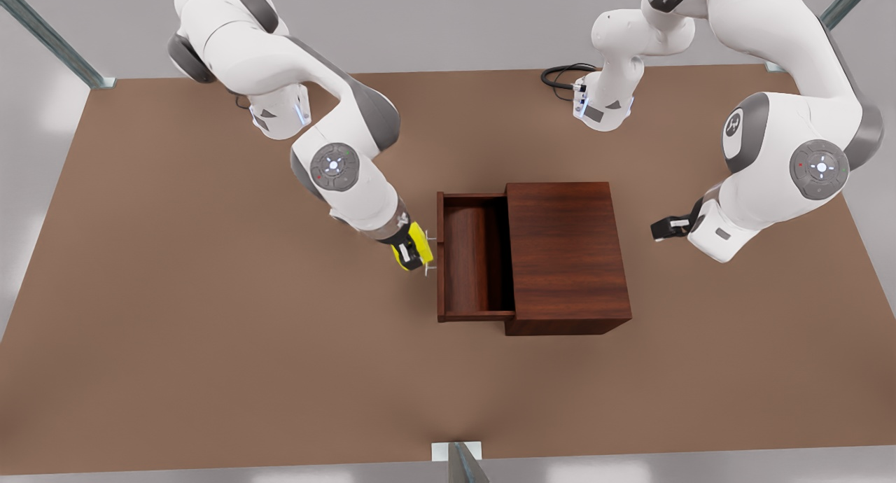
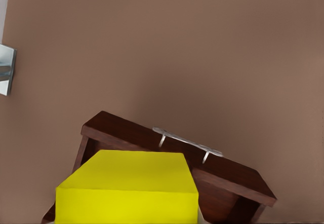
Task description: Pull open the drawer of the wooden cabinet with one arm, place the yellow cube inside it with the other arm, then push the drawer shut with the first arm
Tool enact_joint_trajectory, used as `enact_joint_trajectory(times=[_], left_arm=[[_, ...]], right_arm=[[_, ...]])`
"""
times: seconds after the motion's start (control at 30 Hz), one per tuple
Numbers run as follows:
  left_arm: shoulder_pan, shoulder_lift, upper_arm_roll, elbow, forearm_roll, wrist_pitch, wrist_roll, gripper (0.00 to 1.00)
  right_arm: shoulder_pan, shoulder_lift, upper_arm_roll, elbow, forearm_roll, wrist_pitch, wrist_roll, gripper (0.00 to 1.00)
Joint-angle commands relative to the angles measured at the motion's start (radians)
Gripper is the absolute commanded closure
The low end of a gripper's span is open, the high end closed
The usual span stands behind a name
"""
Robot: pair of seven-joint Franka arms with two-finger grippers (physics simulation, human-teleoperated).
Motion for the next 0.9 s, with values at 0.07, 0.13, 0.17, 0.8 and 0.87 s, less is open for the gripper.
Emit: enact_joint_trajectory(times=[0.07, 0.13, 0.17, 0.8, 0.87], left_arm=[[0.0, -0.003, 0.0, -0.007, 0.001, -0.002, 0.185, 0.0], [0.0, -0.003, 0.0, -0.007, 0.001, -0.002, 0.184, 0.0], [0.0, -0.003, 0.0, -0.008, 0.001, -0.002, 0.184, 0.0], [-0.003, -0.004, -0.002, -0.016, 0.002, -0.002, 0.167, 0.0], [-0.003, -0.004, -0.002, -0.015, 0.002, -0.002, 0.167, 0.0]], right_arm=[[0.059, 0.046, -0.009, 0.063, 0.0, -0.127, 0.928, 0.31], [0.133, 0.128, -0.019, 0.156, 0.0, -0.11, 0.993, 0.31], [0.148, 0.129, -0.024, 0.158, 0.0, -0.089, 1.004, 0.31], [0.375, 0.33, -0.213, 0.233, -0.008, 0.112, 1.019, 0.0], [0.375, 0.327, -0.217, 0.231, -0.011, 0.106, 1.017, 0.0]])
